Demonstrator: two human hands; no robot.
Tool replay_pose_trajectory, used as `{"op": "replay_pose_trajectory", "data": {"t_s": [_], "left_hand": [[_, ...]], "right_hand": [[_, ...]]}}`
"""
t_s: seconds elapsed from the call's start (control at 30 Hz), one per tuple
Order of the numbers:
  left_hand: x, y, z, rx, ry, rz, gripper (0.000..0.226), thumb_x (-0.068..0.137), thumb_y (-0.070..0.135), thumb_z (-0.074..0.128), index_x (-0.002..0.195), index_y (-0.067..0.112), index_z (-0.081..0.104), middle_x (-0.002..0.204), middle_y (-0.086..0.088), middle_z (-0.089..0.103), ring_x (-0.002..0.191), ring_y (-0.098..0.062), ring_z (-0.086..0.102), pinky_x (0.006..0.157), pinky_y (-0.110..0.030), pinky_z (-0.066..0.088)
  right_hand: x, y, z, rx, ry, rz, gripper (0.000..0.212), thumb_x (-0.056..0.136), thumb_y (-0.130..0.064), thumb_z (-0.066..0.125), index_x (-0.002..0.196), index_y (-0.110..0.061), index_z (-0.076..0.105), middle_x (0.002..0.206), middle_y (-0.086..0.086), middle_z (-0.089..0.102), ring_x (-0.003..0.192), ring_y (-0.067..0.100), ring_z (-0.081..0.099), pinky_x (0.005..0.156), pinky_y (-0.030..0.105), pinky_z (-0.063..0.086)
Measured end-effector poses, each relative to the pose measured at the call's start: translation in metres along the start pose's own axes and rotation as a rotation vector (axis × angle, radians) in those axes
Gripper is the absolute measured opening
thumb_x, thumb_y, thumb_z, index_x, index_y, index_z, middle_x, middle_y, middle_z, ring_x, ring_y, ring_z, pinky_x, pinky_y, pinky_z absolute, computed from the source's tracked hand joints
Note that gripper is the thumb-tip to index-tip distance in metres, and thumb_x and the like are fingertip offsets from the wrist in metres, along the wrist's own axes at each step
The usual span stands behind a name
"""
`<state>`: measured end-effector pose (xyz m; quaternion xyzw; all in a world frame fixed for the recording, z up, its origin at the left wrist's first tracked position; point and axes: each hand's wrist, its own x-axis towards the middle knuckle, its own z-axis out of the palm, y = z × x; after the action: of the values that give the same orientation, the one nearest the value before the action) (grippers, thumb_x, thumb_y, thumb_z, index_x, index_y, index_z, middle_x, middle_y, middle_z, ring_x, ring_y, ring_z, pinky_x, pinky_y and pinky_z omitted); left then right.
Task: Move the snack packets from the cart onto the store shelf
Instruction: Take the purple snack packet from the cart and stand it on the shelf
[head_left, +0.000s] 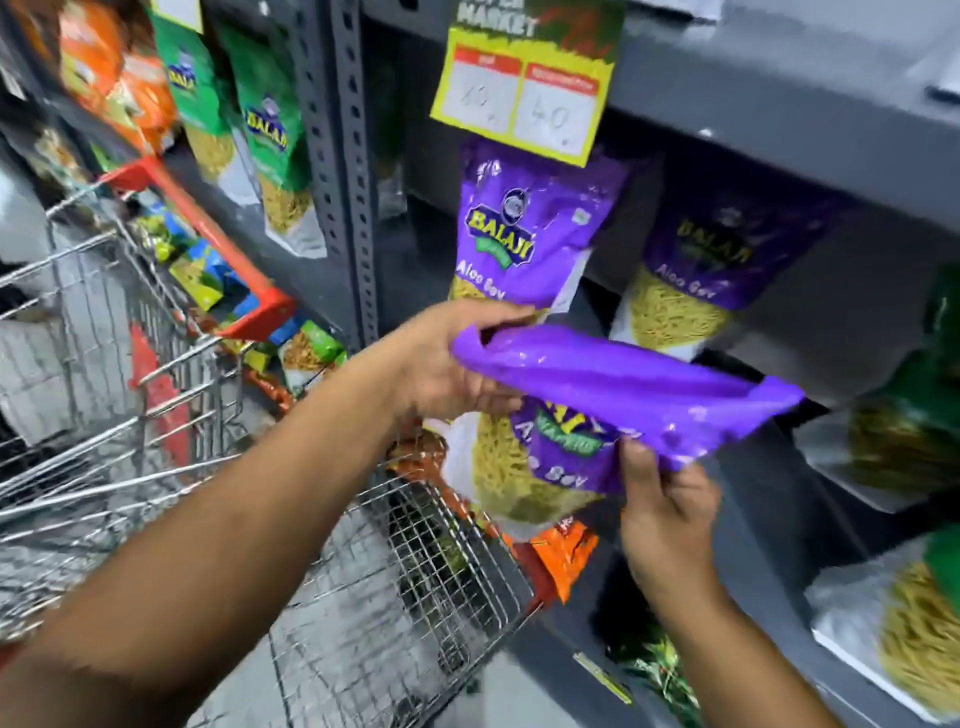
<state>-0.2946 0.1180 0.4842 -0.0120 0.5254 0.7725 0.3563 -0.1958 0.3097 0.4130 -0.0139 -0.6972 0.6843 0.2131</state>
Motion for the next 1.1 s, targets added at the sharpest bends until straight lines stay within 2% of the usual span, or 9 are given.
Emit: {"op": "replay_pose_trajectory", "data": {"t_s": [0.17,0.3,0.37,0.47,0.57,0.67,0.8,0.97,1.1], "left_hand": [[0.052,0.007,0.035,-0.028,-0.011,-0.058,0.03,0.088,0.038,0.048,0.067,0.018,0.058,0.046,0.003,0.064,0.046,-0.014,0.063,0.063,-0.024,0.051],[0.084,-0.001,0.049,-0.087,0.036,0.017,0.049,0.089,0.039,0.039,0.052,0.016,0.06,0.041,0.004,0.059,0.04,-0.011,0.058,0.062,-0.025,0.039],[0.086,-0.019,0.046,-0.042,0.049,0.139,0.044,0.092,0.035,0.036,0.06,0.017,0.061,0.042,0.003,0.06,0.039,-0.009,0.056,0.058,-0.024,0.038],[0.087,-0.052,0.037,0.205,0.213,0.33,0.012,0.088,0.008,0.047,0.095,0.008,0.057,0.05,0.006,0.065,0.049,-0.006,0.057,0.055,-0.021,0.042],[0.088,-0.096,0.01,0.54,0.097,0.472,0.068,0.058,0.014,0.072,0.121,0.011,0.047,0.101,-0.001,0.063,0.094,-0.011,0.06,0.085,-0.022,0.049],[0.091,-0.123,-0.006,0.786,-0.141,0.482,0.094,0.054,0.022,0.082,0.134,0.026,0.033,0.135,0.005,0.048,0.126,-0.004,0.045,0.104,-0.021,0.04],[0.116,-0.129,0.001,0.95,0.102,0.54,0.109,0.05,0.042,0.089,0.14,0.03,0.029,0.137,0.004,0.05,0.129,-0.014,0.047,0.105,-0.043,0.043],[0.126,-0.122,0.01,0.98,0.234,0.466,0.122,0.039,0.047,0.091,0.141,0.025,0.028,0.136,0.001,0.048,0.126,-0.016,0.043,0.107,-0.036,0.038],[0.126,-0.12,0.009,0.921,0.205,0.419,0.108,0.04,0.043,0.093,0.13,0.032,0.036,0.128,0.012,0.057,0.116,-0.009,0.054,0.098,-0.032,0.046]], "right_hand": [[0.03,-0.005,-0.023,0.022,0.173,-0.078,0.015,0.09,-0.009,0.056,0.083,-0.018,0.065,0.063,-0.029,0.065,0.063,-0.013,0.051,0.063,0.008,0.045],[0.043,0.005,-0.041,0.023,0.239,-0.053,0.015,0.094,-0.015,0.052,0.102,-0.012,0.065,0.075,-0.025,0.071,0.073,-0.008,0.058,0.07,0.014,0.05],[0.045,0.012,-0.05,0.011,0.19,-0.036,0.014,0.093,-0.022,0.054,0.1,-0.019,0.065,0.082,-0.023,0.072,0.079,-0.006,0.06,0.073,0.015,0.051],[0.034,0.027,-0.065,-0.081,0.067,-0.001,0.022,0.085,-0.023,0.064,0.107,-0.022,0.062,0.097,-0.015,0.072,0.09,-0.002,0.061,0.079,0.014,0.049],[0.014,0.053,-0.077,-0.125,-0.025,0.118,0.036,0.08,-0.006,0.07,0.11,-0.02,0.058,0.103,-0.008,0.071,0.096,0.003,0.064,0.082,0.014,0.049],[0.005,0.072,-0.081,-0.213,-0.096,0.197,0.039,0.081,0.001,0.067,0.106,-0.028,0.059,0.101,-0.016,0.072,0.101,0.006,0.065,0.089,0.022,0.049],[0.022,0.074,-0.078,-0.262,-0.091,0.196,0.036,0.084,0.0,0.063,0.1,-0.032,0.06,0.094,-0.027,0.072,0.096,-0.003,0.065,0.085,0.016,0.049],[0.047,0.047,-0.076,-0.042,0.032,0.09,0.057,0.079,0.014,0.058,0.111,-0.032,0.055,0.113,-0.002,0.065,0.107,0.017,0.06,0.091,0.032,0.049],[0.085,-0.017,-0.082,0.21,0.115,-0.109,0.053,0.068,-0.027,0.078,0.116,-0.03,0.056,0.115,-0.007,0.064,0.107,0.016,0.056,0.091,0.034,0.045]]}}
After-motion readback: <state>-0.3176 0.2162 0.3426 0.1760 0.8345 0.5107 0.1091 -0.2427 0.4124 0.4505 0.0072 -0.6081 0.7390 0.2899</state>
